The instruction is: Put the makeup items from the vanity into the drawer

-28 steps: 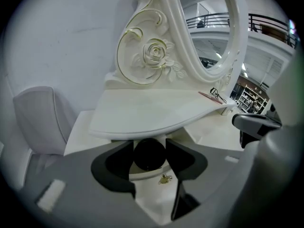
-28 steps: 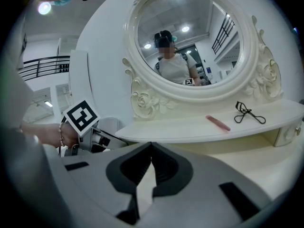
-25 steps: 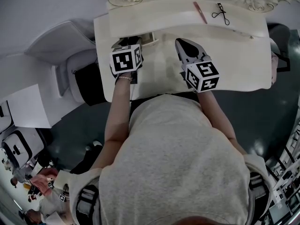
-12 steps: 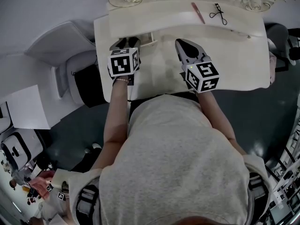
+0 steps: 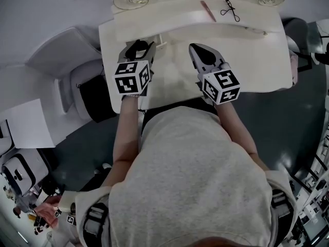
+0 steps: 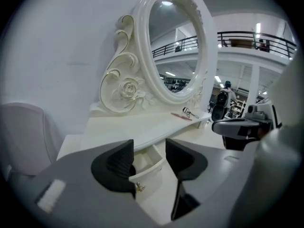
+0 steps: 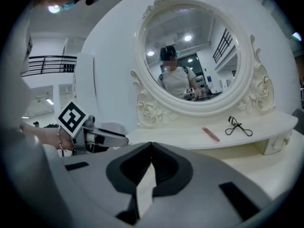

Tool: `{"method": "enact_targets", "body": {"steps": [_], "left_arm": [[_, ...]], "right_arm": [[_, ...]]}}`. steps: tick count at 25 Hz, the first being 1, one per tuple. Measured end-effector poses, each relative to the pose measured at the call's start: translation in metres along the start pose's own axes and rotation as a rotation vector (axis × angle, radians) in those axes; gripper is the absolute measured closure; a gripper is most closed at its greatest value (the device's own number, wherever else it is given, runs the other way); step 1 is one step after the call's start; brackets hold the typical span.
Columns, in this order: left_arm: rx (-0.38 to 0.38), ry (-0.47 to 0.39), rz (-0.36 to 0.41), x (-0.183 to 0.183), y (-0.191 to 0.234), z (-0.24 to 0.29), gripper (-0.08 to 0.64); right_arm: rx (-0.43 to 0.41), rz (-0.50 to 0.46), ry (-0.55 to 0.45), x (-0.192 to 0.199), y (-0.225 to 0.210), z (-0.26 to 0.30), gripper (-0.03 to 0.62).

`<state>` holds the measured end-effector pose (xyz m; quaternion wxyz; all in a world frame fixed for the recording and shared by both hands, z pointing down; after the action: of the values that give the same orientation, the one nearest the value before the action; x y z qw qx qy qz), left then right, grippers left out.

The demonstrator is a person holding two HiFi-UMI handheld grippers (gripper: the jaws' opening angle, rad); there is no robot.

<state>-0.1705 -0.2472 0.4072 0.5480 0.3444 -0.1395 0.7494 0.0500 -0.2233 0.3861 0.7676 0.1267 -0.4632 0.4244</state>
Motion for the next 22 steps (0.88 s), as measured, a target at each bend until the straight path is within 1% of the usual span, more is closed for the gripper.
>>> {"method": "enact_targets", "body": {"steps": [5,7,10,13,15,17,20,22], "left_arm": [[0.096,-0.172,0.081,-0.012,-0.028,-0.011,0.356],[0.137,-0.224,0.101,-0.017,-0.041,-0.016,0.434],[0.201,-0.282,0.128,-0.022,-0.059,-0.021,0.508],[0.259,-0.277,0.167,-0.021,-0.079,-0.019,0.54],[0.29,-0.258,0.199,-0.018,-0.093,-0.016,0.549],[0.32,-0.25,0.221,-0.016,-0.105,-0.015,0.549],[0.35,-0.228,0.234,-0.012,-0.119,-0.014,0.551],[0.355,-0.198,0.226,-0.008,-0.126,-0.01,0.551]], "right_arm": [[0.027,-0.024,-0.02,-0.003,0.001,-0.02,0.584],[0.033,-0.027,-0.033,-0.006,0.0,-0.028,0.584],[0.042,-0.042,-0.053,-0.012,0.002,-0.041,0.584],[0.063,-0.048,-0.083,-0.013,0.002,-0.054,0.584],[0.085,-0.061,-0.085,-0.01,0.001,-0.061,0.584],[0.097,-0.054,-0.089,-0.008,0.0,-0.067,0.584],[0.106,-0.033,-0.09,-0.004,0.0,-0.075,0.584],[0.107,-0.019,-0.086,0.0,-0.001,-0.078,0.584]]}}
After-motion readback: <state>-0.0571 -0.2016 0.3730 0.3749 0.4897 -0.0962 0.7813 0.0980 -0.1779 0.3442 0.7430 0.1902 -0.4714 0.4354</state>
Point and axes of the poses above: the fingertips, and each gripper's own axes: z forward along the fingers, y to its left, x out of its underside, the point moved 8 cm from there along -z, backward along the fingers, and after that the axes turned 15 degrees about y, right-handed, at the moved point
